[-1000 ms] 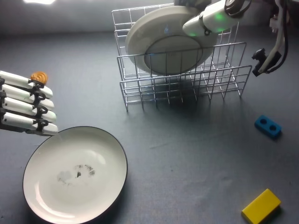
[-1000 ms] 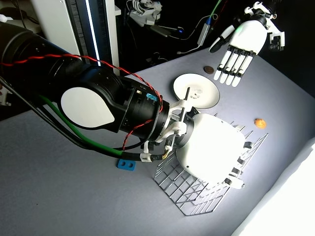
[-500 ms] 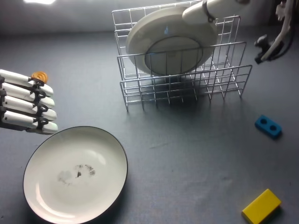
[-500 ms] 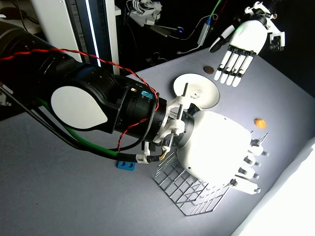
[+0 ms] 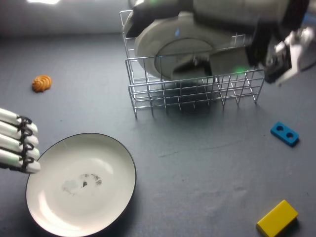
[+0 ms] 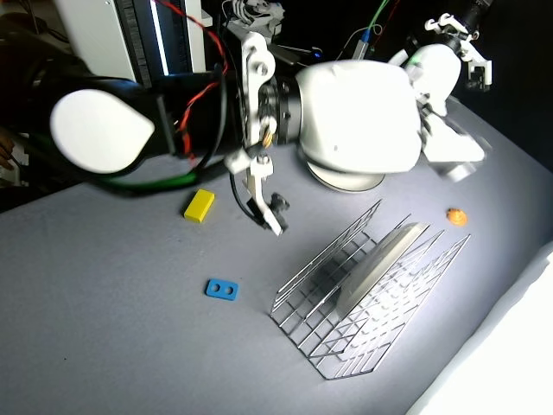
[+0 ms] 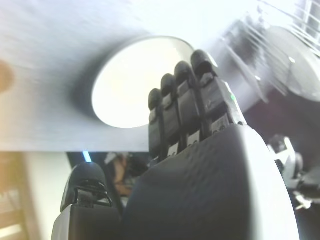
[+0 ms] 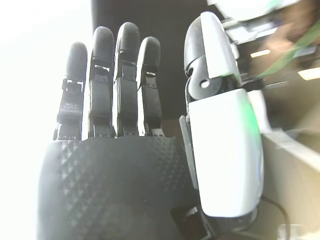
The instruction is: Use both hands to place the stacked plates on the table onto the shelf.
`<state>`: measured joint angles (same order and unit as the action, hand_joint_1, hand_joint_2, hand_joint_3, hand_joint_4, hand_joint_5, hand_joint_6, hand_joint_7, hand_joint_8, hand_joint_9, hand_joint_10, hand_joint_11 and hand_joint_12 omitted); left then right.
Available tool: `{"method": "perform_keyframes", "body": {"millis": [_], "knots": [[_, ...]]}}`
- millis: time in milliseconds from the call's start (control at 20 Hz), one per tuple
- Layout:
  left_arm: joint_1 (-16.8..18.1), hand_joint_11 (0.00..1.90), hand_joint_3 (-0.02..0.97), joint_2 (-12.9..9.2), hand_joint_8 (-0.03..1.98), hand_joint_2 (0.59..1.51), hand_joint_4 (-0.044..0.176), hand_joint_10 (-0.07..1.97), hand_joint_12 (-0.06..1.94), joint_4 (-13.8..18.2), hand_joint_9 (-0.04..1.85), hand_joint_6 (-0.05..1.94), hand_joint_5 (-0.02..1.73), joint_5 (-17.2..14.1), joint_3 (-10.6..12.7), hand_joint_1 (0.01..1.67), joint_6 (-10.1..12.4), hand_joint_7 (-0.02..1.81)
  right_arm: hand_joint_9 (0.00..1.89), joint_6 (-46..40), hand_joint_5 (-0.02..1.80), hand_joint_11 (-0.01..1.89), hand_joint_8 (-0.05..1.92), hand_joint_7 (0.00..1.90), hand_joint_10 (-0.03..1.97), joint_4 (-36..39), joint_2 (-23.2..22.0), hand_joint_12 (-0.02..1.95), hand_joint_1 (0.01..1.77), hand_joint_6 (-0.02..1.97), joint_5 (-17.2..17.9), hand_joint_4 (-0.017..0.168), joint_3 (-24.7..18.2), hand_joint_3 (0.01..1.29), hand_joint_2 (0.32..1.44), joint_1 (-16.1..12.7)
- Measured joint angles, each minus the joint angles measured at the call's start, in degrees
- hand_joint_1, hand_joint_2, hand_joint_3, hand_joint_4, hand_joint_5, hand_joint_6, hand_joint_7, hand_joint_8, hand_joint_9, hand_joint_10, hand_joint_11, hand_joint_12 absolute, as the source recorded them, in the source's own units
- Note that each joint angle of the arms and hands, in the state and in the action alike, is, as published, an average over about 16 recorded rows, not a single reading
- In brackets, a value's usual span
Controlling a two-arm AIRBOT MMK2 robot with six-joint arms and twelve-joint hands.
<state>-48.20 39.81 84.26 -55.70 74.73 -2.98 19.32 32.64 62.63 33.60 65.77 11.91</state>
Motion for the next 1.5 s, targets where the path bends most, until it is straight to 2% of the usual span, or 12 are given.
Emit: {"method": "perform_keyframes", "body": {"millis": [200, 550, 750, 1000, 1250, 1500], "knots": [[-2.7, 0.17, 0.013, 0.7, 0.00, 1.156, 0.004, 0.01, 0.22, -1.0, 0.29, 0.01, 0.31, 0.9, -0.8, 0.02, 0.0, 0.32, 0.13, 7.2, 0.19, 0.02, 0.13, 0.25, 0.31, 3.1, -0.5, 0.63, 1.09, 0.26, 3.2, 0.001, -3.9, 0.01, 1.02, 3.8], [-5.9, 0.15, 0.012, 2.7, 0.00, 1.155, 0.003, 0.01, 0.21, -4.4, 0.27, 0.01, 0.30, 3.8, -1.6, 0.02, 0.0, 0.30, 0.02, 17.2, 0.03, 0.02, -0.01, 0.03, 0.02, 4.9, 0.8, 0.04, 1.15, 0.01, 4.8, 0.003, -6.5, 0.01, 0.96, 9.7], [-8.2, 0.13, 0.012, 3.6, 0.00, 1.147, 0.002, 0.02, 0.19, -7.2, 0.26, 0.01, 0.29, 6.0, -1.4, 0.02, -0.1, 0.29, 0.02, 20.7, 0.02, 0.02, 0.00, 0.02, 0.02, 5.7, 1.9, 0.00, 1.17, 0.00, 5.2, 0.003, -6.9, 0.01, 0.94, 11.8], [-12.2, 0.11, 0.011, 4.5, 0.00, 1.149, -0.001, 0.01, 0.17, -11.0, 0.25, 0.00, 0.28, 8.2, -0.8, 0.02, -0.1, 0.27, 0.02, 23.7, 0.02, 0.02, 0.00, 0.02, 0.02, 5.8, 3.1, 0.00, 1.17, 0.00, 4.8, 0.003, -7.0, 0.01, 0.96, 13.1], [-15.8, 0.12, 0.011, 4.7, 0.00, 1.148, -0.005, 0.00, 0.16, -14.7, 0.28, -0.01, 0.31, 9.2, -0.7, 0.02, -0.2, 0.30, 0.02, 27.9, 0.02, 0.02, 0.00, 0.02, 0.02, 3.4, 5.8, 0.00, 1.15, 0.00, 2.4, 0.003, -6.4, 0.01, 0.97, 13.2], [-18.2, 0.13, 0.011, 4.6, -0.01, 1.152, -0.008, -0.01, 0.16, -16.7, 0.29, -0.02, 0.32, 9.2, -0.9, 0.02, -0.2, 0.31, 0.02, 33.6, 0.02, 0.02, 0.00, 0.02, 0.02, -1.3, 10.1, 0.00, 1.16, 0.00, -1.2, 0.003, -4.9, 0.01, 0.98, 12.3]]}}
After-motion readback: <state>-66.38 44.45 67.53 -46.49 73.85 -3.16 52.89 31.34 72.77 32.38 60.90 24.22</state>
